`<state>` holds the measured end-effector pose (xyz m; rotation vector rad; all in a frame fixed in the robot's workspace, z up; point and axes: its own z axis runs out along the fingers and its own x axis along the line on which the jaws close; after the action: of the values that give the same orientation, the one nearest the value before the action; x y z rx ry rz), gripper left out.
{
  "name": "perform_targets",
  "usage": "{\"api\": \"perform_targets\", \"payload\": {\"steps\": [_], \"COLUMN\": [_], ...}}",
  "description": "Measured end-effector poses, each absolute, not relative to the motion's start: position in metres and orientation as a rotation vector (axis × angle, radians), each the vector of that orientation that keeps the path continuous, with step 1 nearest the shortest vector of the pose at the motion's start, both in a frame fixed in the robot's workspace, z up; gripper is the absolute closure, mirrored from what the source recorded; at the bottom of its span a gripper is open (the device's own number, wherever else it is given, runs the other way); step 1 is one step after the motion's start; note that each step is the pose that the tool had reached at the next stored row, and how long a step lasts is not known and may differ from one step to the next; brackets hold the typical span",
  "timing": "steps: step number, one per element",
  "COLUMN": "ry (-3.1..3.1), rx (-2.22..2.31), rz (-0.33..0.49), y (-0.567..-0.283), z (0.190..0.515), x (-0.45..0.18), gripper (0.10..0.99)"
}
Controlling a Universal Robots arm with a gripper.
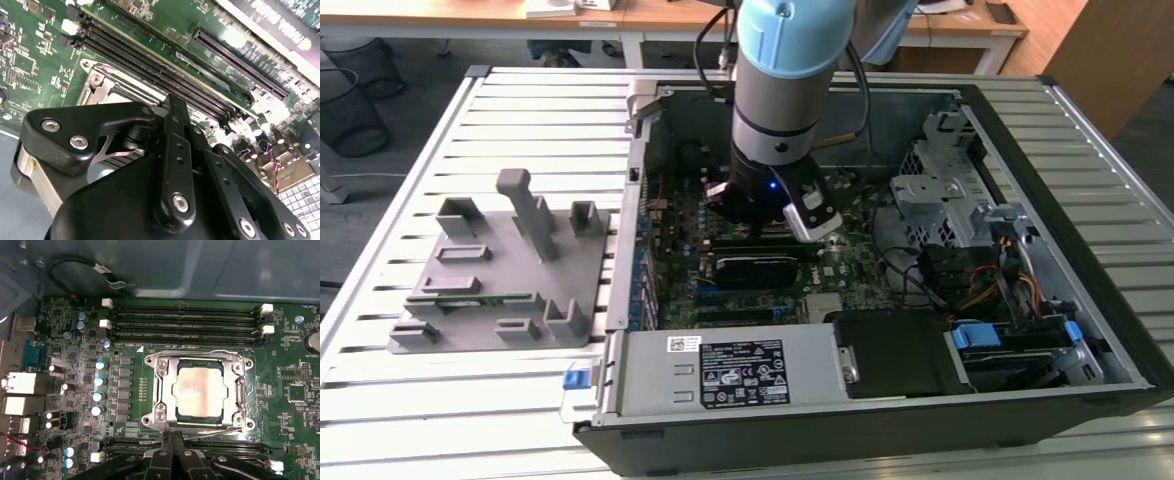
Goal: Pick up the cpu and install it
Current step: 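Install the second cpu locking lever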
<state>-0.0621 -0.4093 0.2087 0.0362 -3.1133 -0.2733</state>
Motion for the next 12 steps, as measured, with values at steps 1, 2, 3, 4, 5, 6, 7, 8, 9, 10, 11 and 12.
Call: {"api": "perform_targets", "payload": {"steps": [1, 2, 3, 4, 5, 6, 7, 8, 9, 10, 11, 12], "ry": [-3.113, -3.113, -3.112, -3.111, -3.110, -3.109, -3.108, -3.108, -3.107, -3.106, -3.106, -3.105], "rx": [0.036, 0.036, 0.036, 0.036, 0.036, 0.036, 0.036, 0.036, 0.037, 0.037, 0.037, 0.037], "rz": [-0.279, -0.283, -0.288, -0.298, -0.308, -0.319, -0.329, -0.336, -0.344, -0.350, -0.354, -0.359], "y": [-0.4114, -0.4136, -0.4156, -0.4172, -0.4184, -0.4194, -0.4200, -0.4201, -0.4201, -0.4201, -0.4201, -0.4202], "z": [0.2086, 0.2085, 0.2084, 0.2084, 0.2084, 0.2084, 0.2083, 0.2082, 0.2083, 0.2083, 0.2082, 0.2081], "x": [-0.0623, -0.0626, -0.0629, -0.0634, -0.0640, -0.0644, -0.0649, -0.0651, -0.0654, -0.0656, -0.0660, -0.0671], "gripper": [0.980, 0.980, 0.980, 0.980, 0.980, 0.980, 0.980, 0.980, 0.980, 0.980, 0.980, 0.980]}}
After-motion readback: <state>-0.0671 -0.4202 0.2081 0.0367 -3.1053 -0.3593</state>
